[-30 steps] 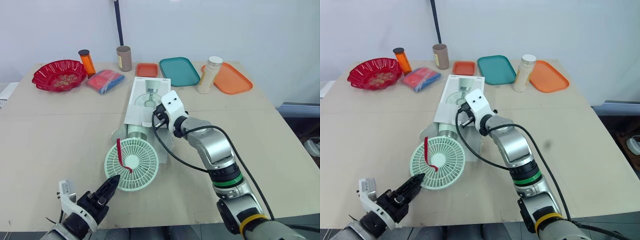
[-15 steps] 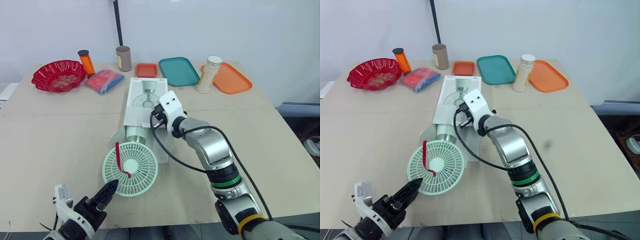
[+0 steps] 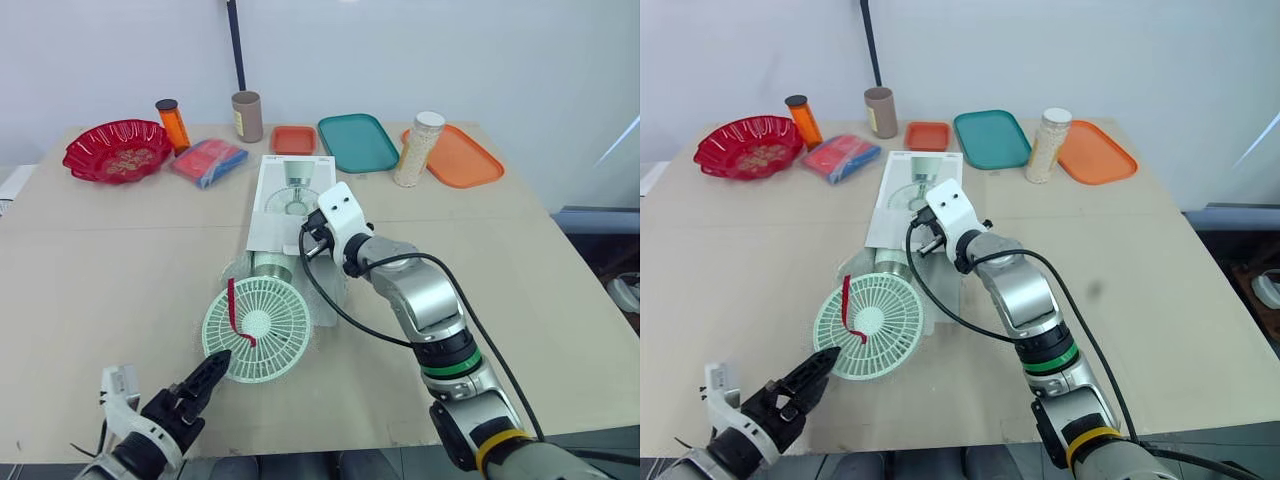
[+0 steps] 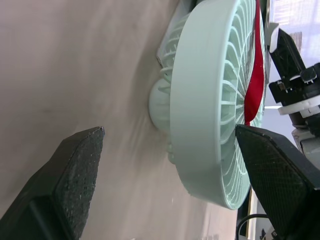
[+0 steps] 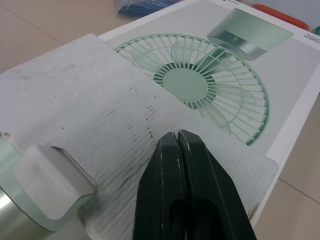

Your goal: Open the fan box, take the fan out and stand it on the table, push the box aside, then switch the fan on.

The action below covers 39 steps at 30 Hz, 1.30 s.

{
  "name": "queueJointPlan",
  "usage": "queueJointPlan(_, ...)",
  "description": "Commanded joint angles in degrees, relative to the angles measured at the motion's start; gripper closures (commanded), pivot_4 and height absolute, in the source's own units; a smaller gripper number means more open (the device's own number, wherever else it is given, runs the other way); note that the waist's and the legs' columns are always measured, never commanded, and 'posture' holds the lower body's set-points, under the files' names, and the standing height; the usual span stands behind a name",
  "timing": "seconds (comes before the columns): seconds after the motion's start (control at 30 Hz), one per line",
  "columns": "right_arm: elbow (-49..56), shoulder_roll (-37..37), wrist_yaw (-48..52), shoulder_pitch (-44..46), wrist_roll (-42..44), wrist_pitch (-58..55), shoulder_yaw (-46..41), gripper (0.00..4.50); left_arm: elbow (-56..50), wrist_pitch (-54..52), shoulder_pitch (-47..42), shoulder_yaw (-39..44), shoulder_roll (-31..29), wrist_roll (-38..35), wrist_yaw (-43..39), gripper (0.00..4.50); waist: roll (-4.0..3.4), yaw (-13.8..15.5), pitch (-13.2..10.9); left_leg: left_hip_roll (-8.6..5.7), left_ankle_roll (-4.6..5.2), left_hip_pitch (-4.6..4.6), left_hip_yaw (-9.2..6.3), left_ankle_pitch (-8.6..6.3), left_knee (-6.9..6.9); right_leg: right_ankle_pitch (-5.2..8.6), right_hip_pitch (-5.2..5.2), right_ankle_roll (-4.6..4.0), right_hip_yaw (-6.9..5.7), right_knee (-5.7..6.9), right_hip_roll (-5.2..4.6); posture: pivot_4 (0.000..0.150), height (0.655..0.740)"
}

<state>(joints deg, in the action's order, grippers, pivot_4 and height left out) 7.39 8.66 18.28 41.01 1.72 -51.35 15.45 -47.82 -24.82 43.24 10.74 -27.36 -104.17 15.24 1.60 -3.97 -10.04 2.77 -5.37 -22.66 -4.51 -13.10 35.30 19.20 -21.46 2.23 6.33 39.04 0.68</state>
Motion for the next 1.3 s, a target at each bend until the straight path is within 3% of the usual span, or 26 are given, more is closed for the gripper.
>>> queueJointPlan(0.03, -0.72, -0.1, 0.07, -1.59, -0.68, -0.88, 1.86, 4.5, -1.36, 1.26, 1.15, 3.84, -0.62, -4.34, -1.28, 0.05, 0.05, 0.01, -0.02, 0.0, 0.0, -0.01, 0.0, 0.0, 0.0, 0.0, 0.0, 0.0, 0.0, 0.0, 0.0, 0.15, 0.74)
queueJointPlan(0.3, -0.73, 0.22, 0.48, -1.97, -1.84, 0.39, 2.84, 4.5, -0.07, -1.71, 4.05, 14.26, -6.1, -8.83, -6.21, 0.05, 0.12, 0.0, -0.05, 0.02, 0.0, -0.09, -0.04, 0.0, 0.0, -0.02, 0.0, 0.01, -0.04, 0.0, 0.02, 0.15, 0.74)
queueJointPlan(0.47, -0.32, 0.92, 1.0, -1.51, -2.93, 1.91, 4.06, 4.5, 8.87, -5.9, 2.4, 21.89, -12.85, -1.48, -13.88, 0.05, -0.01, -0.12, -0.16, 0.01, 0.0, -0.09, -0.04, 0.0, 0.0, 0.02, -0.16, -0.06, -0.05, 0.0, 0.0, 0.15, 0.74)
queueJointPlan(0.57, 0.57, 1.09, 1.2, -1.24, -3.23, 1.86, 4.19, 4.5, 13.5, -8.89, -0.26, 25.09, -20.33, 12.57, -25.4, 0.05, -0.07, -0.23, -0.23, 0.04, -0.02, -0.12, -0.04, 0.01, -0.03, 0.06, -0.29, -0.24, -0.11, 0.01, 0.04, 0.15, 0.74)
queueJointPlan(0.7, 1.33, 1.28, 1.34, -1.03, -3.89, 2.8, 4.71, 4.5, 16.52, -8.51, -2.91, 25.54, -24.65, 25.55, -35.42, 0.05, 0.0, -0.42, -0.28, 0.05, -0.09, -0.28, 0.03, 0.05, -0.05, -0.15, -0.45, -0.14, -0.09, 0.01, 0.02, 0.15, 0.74)
queueJointPlan(0.8, 2.03, 1.9, 1.71, -1.42, -4.56, 3.98, 5.5, 4.5, 16.99, 0.29, -1.73, 21.77, -28.36, 45.8, -48.03, 0.05, 0.05, -0.45, -0.3, 0.07, -0.11, -0.54, 0.15, 0.06, -0.05, -0.25, -0.62, -0.18, -0.02, 0.02, 0.02, 0.15, 0.74)
queueJointPlan(1.03, 6.45, 1.02, 3.32, -0.38, 0.29, 6.37, -1.93, 4.5, 27.74, 1.65, -13.83, 16.87, -27.98, 53.65, -56.23, 0.05, 0.15, -0.39, -0.24, 0.23, -0.27, -0.62, 0.36, 0.25, -0.39, -0.46, -0.88, -0.49, -0.03, 0.06, 0.04, 0.15, 0.74)
queueJointPlan(1.13, 11.23, 2.49, 6.23, 1.59, 3.5, 3.7, -4.86, 3.83, 29.05, 4.06, -16.21, 13.99, -28.2, 57.64, -59.8, 0.0, 0.2, -0.39, -0.27, 0.24, -0.26, -0.65, 0.37, 0.27, -0.42, -0.47, -0.91, -0.46, -0.04, 0.06, 0.04, 0.15, 0.74)
queueJointPlan(1.27, 17.58, 4.11, 10.32, 3.64, 10.07, -3.13, -9.23, 2.17, 31.36, 4.65, -19.58, 12.27, -27.89, 59.88, -62.42, 0.0, 0.27, -0.42, -0.33, 0.22, -0.25, -0.76, 0.45, 0.27, -0.42, -0.56, -1.01, -0.56, 0.01, 0.06, -0.02, 0.15, 0.74)
queueJointPlan(1.3, 19.15, 5.2, 11.72, 3.73, 11.79, -4.7, -10.22, 2.0, 32.09, 5.09, -20.38, 11.79, -27.93, 60.72, -63.2, 0.0, 0.24, -0.42, -0.37, 0.23, -0.25, -0.77, 0.44, 0.27, -0.42, -0.57, -1.01, -0.56, 0.0, 0.06, -0.02, 0.15, 0.74)
